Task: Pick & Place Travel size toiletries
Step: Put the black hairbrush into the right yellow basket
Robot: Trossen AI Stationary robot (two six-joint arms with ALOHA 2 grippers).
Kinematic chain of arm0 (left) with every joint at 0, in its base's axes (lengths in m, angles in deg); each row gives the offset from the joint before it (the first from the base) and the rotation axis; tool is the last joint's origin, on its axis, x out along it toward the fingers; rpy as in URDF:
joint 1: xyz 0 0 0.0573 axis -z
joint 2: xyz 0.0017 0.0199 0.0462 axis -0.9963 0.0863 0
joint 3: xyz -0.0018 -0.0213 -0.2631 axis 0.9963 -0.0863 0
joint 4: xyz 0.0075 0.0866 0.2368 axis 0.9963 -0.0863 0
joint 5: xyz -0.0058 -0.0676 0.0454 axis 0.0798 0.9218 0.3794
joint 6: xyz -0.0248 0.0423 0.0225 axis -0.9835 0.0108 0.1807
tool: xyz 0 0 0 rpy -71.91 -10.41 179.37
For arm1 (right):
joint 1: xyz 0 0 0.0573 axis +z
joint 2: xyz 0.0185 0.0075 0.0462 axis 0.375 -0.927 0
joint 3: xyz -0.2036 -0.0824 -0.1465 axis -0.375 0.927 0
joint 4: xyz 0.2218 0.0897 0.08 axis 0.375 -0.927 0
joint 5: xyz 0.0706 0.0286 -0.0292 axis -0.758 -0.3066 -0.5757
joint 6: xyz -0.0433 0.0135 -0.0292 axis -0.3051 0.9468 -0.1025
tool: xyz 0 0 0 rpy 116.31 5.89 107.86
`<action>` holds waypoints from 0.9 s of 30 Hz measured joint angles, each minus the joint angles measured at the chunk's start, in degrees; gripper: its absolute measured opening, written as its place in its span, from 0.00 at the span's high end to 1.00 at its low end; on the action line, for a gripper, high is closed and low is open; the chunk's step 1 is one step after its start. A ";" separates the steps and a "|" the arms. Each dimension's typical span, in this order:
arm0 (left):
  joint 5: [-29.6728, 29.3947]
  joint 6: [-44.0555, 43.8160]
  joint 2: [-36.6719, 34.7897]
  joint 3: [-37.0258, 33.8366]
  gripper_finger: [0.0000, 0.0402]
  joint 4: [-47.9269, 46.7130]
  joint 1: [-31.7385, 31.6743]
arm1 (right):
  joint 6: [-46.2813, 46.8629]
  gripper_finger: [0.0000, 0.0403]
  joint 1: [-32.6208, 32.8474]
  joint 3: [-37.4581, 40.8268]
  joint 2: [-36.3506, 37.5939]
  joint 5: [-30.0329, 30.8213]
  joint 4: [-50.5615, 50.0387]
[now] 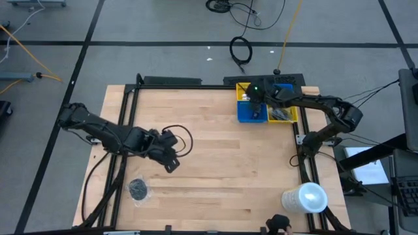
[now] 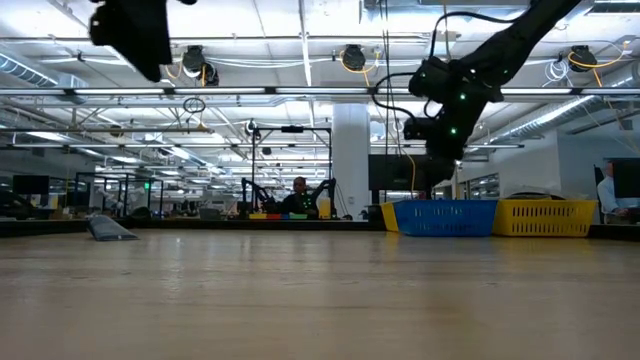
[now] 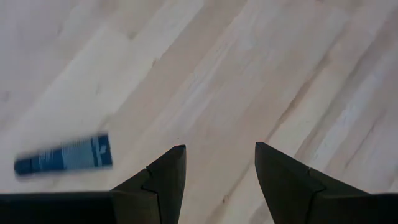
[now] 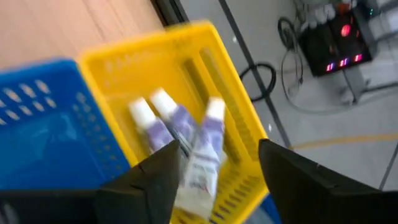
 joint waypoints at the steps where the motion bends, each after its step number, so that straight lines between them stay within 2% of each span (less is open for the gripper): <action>1: 0.02 -2.52 0.00 0.00 0.54 -1.05 0.47 | -0.36 0.46 0.65 0.00 -0.01 0.08 0.82; 8: 0.46 -21.01 0.03 -0.04 0.54 -9.42 5.53 | -0.09 0.40 3.65 0.00 -0.02 1.60 5.38; 13: 5.29 -29.91 0.20 -2.06 0.54 -10.54 10.10 | -0.38 0.40 5.73 0.00 -0.02 1.42 5.85; 23: 13.65 -46.13 0.22 -13.21 0.54 -10.13 16.23 | -0.46 0.41 9.78 0.00 -0.02 1.47 7.04; 27: 17.88 -49.79 0.22 -18.15 0.54 -6.43 18.48 | -0.33 0.41 11.09 0.00 -0.02 1.48 9.16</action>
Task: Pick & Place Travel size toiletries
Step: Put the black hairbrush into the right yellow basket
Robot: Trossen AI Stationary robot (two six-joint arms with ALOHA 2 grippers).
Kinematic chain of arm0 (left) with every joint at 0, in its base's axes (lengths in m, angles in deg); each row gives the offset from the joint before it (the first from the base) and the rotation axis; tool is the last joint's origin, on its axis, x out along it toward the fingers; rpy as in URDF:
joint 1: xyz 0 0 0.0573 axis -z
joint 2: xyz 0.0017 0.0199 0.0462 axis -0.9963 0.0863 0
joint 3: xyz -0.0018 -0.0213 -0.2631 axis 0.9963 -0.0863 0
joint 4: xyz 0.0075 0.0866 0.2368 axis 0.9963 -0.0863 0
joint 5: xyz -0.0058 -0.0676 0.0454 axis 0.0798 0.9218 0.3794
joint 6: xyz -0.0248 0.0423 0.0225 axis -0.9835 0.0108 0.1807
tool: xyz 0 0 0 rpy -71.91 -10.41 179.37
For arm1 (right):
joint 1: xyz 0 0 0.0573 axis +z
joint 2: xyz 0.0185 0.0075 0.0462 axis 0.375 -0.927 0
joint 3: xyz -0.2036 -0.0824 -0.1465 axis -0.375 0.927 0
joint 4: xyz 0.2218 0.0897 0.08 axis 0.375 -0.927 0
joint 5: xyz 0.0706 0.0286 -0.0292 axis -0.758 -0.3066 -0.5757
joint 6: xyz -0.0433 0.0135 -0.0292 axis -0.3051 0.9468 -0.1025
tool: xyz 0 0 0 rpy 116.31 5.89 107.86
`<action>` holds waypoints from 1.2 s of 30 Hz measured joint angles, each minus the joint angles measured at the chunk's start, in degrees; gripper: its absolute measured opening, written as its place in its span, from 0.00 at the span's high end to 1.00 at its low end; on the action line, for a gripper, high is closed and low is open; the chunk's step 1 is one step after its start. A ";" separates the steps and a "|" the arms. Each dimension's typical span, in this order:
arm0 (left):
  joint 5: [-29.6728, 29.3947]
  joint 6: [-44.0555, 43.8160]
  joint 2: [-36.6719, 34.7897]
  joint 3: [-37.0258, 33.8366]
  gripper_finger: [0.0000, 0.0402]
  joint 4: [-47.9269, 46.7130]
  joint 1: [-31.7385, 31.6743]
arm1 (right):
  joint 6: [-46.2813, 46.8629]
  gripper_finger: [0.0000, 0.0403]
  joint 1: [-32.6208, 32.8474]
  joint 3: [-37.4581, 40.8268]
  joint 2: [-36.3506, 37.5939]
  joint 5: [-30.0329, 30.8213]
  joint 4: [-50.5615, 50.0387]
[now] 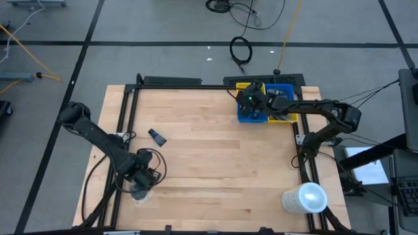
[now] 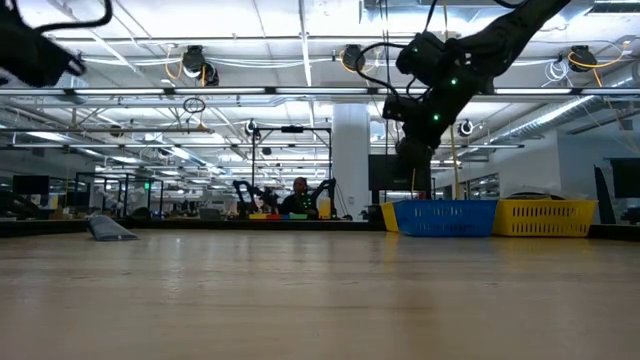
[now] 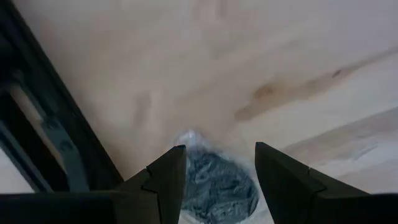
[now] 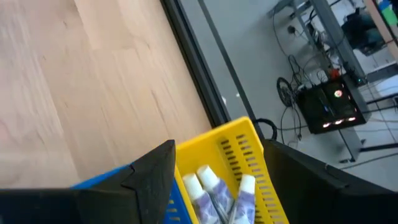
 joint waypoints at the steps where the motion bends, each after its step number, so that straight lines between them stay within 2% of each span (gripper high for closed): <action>1: 1.07 -0.36 0.00 -1.07 0.54 1.38 0.47 | 0.02 0.41 0.31 0.00 0.00 0.00 0.40; 6: 1.83 -0.70 0.00 -5.44 0.54 6.44 2.47 | 0.24 0.41 1.71 0.00 0.00 -0.03 2.14; 17: 3.00 -1.85 -0.02 -10.30 0.54 9.30 6.24 | 0.28 0.41 3.76 0.02 0.00 -0.04 2.57; 24: 2.76 -1.72 -0.02 -15.89 0.54 19.28 8.20 | 0.28 0.41 3.79 0.02 0.00 -0.02 2.57; 31: 2.81 -3.08 -0.37 -20.05 0.54 25.46 9.42 | 0.29 0.41 3.79 0.02 0.00 -0.03 2.56; 34: 2.88 -3.10 -0.37 -20.11 0.57 25.60 9.41 | 0.29 0.41 3.79 0.02 0.00 -0.04 2.55; 36: 3.43 -3.07 -0.42 -20.19 0.65 25.62 9.42 | 0.33 0.41 3.79 0.02 0.00 -0.04 2.55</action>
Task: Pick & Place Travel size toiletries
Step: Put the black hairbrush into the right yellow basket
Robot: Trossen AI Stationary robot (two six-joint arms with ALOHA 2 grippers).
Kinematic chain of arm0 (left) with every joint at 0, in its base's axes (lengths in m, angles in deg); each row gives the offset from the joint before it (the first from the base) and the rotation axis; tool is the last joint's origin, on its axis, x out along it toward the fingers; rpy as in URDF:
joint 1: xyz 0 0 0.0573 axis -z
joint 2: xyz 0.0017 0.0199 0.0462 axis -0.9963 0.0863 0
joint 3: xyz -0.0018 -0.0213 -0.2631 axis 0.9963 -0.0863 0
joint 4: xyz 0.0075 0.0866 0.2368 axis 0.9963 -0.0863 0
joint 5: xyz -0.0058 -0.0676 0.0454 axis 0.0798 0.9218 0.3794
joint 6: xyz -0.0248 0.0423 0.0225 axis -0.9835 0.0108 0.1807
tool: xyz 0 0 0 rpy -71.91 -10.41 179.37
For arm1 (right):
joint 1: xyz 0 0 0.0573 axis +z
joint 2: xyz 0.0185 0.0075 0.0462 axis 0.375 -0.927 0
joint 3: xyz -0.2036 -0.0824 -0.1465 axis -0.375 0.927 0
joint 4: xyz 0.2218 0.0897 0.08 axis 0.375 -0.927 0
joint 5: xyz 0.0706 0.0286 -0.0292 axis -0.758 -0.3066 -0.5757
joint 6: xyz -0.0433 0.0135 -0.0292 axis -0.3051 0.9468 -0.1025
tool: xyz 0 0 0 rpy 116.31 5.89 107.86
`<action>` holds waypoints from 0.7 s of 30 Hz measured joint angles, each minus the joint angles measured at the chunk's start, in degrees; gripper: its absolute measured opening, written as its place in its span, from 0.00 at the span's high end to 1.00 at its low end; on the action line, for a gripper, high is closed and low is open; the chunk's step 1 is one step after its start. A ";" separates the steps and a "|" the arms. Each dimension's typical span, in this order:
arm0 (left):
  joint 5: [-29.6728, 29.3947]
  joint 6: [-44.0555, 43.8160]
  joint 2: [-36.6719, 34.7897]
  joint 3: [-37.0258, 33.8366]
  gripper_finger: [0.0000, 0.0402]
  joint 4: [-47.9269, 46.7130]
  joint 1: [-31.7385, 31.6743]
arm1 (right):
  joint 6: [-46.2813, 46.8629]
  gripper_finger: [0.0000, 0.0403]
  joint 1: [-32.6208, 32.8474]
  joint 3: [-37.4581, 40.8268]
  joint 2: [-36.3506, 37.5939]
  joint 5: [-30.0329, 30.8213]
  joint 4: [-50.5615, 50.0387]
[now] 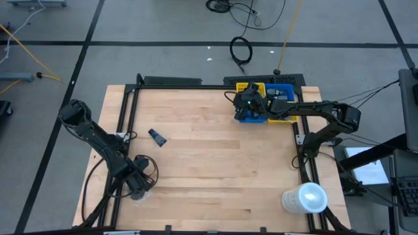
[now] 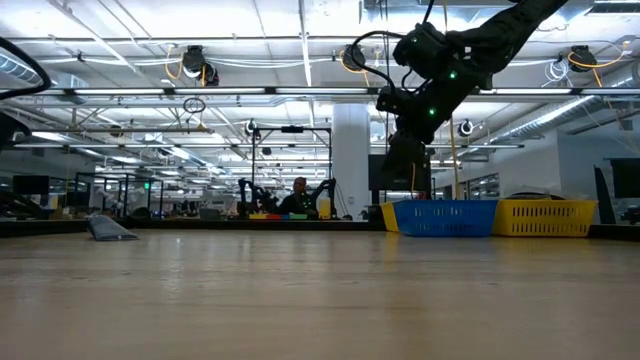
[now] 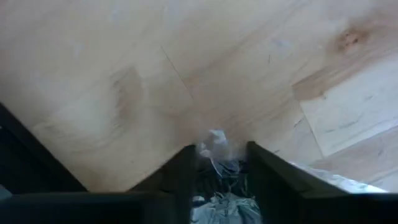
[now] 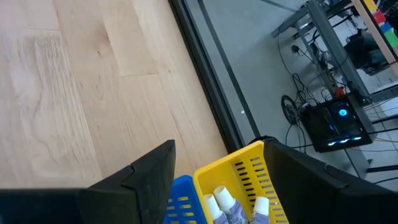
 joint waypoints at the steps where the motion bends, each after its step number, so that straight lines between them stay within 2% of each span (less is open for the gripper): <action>1: 0.36 0.01 0.00 0.00 0.70 0.07 0.00 | 0.17 0.41 0.00 0.00 0.00 0.00 0.00; 5: 0.96 -0.06 -0.36 -0.10 0.94 0.30 0.04 | 0.82 0.41 0.00 0.02 0.00 -0.06 0.00; 6: 0.92 -0.54 -0.76 -0.23 0.97 0.33 -0.01 | 1.01 0.41 0.00 0.02 0.00 -0.11 0.00; 10: -1.30 -1.48 -2.75 0.35 0.98 0.09 -0.57 | 1.47 0.41 0.00 0.02 0.00 -0.13 0.00; 21: -15.39 3.18 -4.57 8.03 1.00 -6.48 -2.92 | 1.49 0.41 0.00 0.02 0.00 -0.17 0.02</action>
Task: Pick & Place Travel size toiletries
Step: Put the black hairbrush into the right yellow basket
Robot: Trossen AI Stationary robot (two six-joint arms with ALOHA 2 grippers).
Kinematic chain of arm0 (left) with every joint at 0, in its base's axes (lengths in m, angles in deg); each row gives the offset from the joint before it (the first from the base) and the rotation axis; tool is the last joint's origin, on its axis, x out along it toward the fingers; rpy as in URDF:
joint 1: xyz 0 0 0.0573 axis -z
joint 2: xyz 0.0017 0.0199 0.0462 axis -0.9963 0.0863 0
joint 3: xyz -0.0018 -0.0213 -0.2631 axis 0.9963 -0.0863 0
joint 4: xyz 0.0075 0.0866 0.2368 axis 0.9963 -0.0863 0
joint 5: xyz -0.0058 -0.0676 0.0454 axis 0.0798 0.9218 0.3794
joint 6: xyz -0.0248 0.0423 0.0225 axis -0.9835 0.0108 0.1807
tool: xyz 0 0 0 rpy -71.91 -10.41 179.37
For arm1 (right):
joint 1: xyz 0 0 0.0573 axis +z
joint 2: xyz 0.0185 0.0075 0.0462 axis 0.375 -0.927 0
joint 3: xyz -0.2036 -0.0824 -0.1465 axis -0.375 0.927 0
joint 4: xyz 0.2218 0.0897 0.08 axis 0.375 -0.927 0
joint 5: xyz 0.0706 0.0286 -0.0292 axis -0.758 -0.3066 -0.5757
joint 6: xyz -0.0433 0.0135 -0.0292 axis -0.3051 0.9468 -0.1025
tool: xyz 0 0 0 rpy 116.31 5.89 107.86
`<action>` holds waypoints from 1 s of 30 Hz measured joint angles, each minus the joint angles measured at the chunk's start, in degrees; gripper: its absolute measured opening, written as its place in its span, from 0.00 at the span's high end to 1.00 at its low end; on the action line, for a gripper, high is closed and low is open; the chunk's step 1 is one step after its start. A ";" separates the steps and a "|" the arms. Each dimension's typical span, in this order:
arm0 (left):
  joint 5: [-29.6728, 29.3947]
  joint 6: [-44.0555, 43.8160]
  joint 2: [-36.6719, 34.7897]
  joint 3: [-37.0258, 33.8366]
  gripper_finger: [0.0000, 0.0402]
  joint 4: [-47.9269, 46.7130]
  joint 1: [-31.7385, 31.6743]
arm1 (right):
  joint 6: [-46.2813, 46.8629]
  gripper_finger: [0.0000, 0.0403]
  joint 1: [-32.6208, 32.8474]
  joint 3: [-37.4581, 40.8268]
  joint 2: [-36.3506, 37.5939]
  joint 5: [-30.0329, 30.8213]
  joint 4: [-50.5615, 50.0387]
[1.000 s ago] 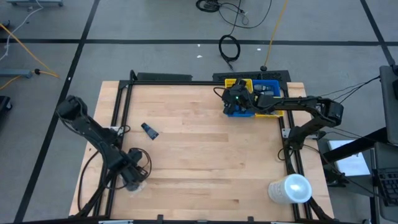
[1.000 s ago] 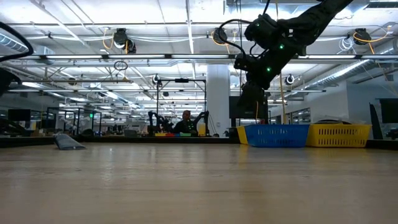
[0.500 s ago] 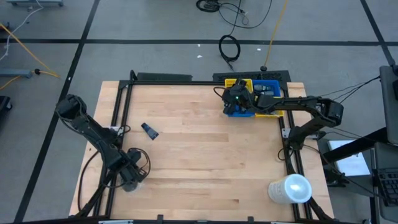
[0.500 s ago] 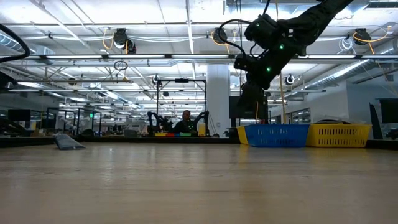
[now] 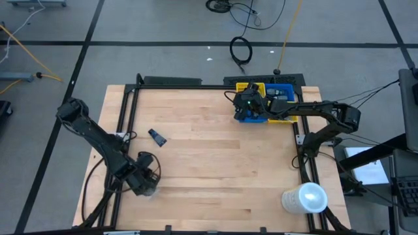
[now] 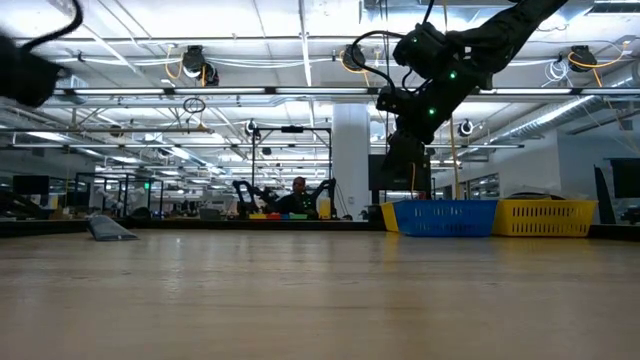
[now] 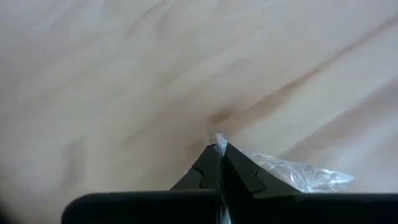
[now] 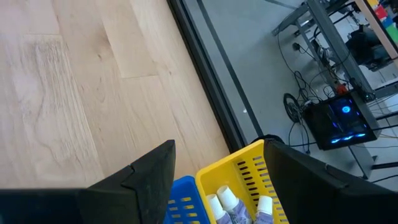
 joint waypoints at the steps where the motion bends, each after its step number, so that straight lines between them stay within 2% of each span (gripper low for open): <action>1: -2.01 1.30 0.00 0.83 1.00 0.04 -0.35 | 0.00 0.41 0.00 0.00 0.00 -0.01 -0.02; 14: -37.71 26.10 -0.07 10.57 1.00 1.19 -8.00 | 0.07 0.41 3.57 0.00 -0.02 -0.35 5.60; 18: -46.91 32.08 -0.07 10.70 1.00 3.40 -11.72 | 2.24 0.41 5.70 0.00 -0.02 -4.47 7.25; 24: -55.57 37.28 -0.09 10.70 1.00 6.35 -17.99 | 7.37 0.41 9.20 0.00 -0.02 -9.22 9.07; 30: -58.55 50.45 -0.10 10.70 1.00 18.82 -24.28 | 10.58 0.41 13.26 0.00 -0.02 -9.30 12.99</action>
